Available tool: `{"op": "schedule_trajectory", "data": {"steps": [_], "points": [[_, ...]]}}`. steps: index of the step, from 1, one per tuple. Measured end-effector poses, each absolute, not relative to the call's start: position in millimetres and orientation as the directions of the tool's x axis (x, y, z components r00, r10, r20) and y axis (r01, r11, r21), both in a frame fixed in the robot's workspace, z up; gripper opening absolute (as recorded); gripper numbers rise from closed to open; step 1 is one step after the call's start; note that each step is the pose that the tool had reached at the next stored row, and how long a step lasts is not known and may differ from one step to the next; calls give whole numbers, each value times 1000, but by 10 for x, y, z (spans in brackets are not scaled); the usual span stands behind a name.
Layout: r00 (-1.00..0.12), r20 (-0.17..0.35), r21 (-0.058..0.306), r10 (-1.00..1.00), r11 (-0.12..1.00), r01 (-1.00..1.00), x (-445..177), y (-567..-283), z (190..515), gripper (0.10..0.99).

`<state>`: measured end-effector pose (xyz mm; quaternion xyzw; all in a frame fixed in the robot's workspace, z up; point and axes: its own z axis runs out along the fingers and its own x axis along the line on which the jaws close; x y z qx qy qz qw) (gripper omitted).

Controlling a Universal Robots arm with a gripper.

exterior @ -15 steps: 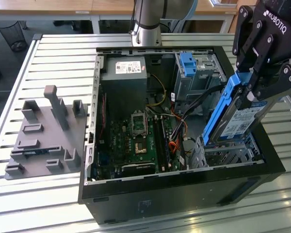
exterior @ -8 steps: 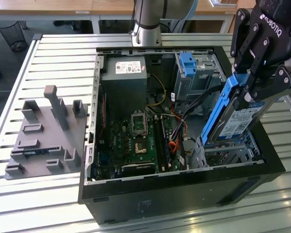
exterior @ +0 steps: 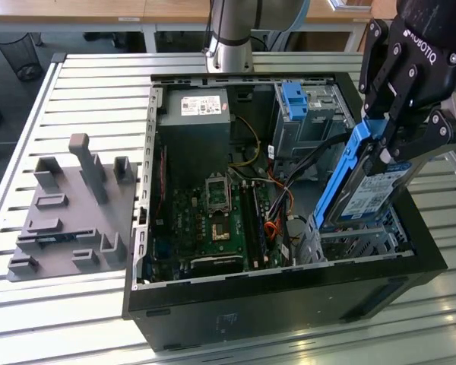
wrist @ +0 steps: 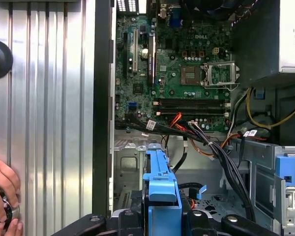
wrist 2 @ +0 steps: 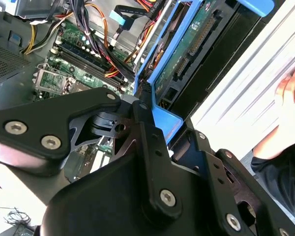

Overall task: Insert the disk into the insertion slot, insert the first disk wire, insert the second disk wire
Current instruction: 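Insert the disk into the insertion slot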

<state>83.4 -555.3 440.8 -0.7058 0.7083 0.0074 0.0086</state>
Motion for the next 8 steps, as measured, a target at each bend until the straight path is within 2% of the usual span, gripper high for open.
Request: {"op": "schedule_trajectory", "data": {"steps": [8], "points": [[-4, -23, -2, -1000, 4, -1000, 831, -5566, 4375, 365]]}}
